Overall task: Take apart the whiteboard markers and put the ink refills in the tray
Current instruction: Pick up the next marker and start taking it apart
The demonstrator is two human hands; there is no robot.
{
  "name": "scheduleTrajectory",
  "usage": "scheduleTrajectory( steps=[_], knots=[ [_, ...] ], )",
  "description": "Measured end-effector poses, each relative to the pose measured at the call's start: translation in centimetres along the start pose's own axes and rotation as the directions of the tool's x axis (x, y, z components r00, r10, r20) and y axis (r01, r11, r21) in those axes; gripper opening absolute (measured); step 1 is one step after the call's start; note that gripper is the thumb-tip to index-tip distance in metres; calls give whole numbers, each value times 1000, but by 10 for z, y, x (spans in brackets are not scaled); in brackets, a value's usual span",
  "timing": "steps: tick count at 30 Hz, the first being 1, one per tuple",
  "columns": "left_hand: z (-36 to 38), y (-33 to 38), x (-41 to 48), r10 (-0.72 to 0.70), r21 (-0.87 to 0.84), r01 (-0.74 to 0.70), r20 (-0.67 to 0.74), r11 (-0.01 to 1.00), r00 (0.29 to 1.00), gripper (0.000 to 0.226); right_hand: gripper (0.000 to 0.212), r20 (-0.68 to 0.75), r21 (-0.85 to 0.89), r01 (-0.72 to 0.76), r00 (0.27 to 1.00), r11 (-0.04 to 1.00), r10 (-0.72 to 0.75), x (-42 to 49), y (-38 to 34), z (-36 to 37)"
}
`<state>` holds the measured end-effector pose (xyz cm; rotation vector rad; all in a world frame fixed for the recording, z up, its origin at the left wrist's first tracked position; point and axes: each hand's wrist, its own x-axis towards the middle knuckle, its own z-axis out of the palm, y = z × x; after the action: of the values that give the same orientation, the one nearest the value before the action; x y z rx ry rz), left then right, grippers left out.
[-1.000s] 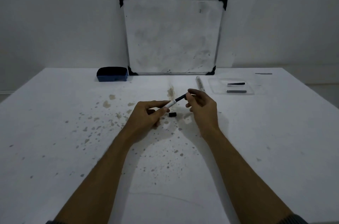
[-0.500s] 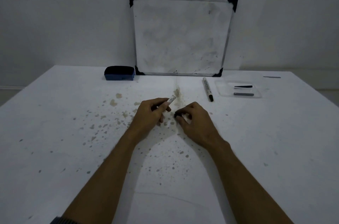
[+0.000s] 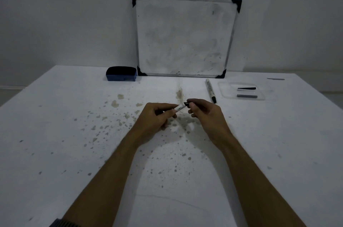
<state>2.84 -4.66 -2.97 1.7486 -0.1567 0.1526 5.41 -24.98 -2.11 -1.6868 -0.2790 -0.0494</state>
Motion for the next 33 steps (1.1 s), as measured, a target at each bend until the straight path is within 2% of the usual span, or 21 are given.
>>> scheduleTrajectory(
  steps=[8, 14, 21, 24, 26, 28, 31, 33],
  knots=[
    [4, 4, -7, 61, 132, -64, 31, 989, 998, 27, 26, 21, -150, 114, 993, 982, -113, -3, -3, -3],
    [16, 15, -14, 14, 6, -14, 37, 1000, 999, 21, 27, 40, 60, 19, 999, 998, -21, -7, -7, -7],
    [20, 20, -17, -5, -20, 6, 60, 1000, 998, 20, 26, 116, 43, 14, 993, 999, -19, -7, -11, -21],
    [21, 21, -14, -19, 118, 10, 77, 993, 997, 22, 25, 126, 10, 0, 992, 1000, -1, -3, -11, -27],
    [23, 22, -8, -5, 318, -50, 172, 947, 985, 25, 23, 104, -19, -12, 994, 1000, 14, 3, -11, -32],
    [30, 25, -2, -22, 404, -85, 251, 911, 968, 23, 23, 113, -71, -28, 993, 997, 36, 11, -12, -39],
    [47, 31, 7, -101, 347, 28, 196, 938, 975, 21, 21, 123, -80, -26, 992, 996, 36, 22, -17, -49],
    [54, 37, 21, -164, 259, 124, 139, 958, 977, 25, 24, 52, -12, -49, 997, 999, 49, 30, -20, -58]
  ],
)
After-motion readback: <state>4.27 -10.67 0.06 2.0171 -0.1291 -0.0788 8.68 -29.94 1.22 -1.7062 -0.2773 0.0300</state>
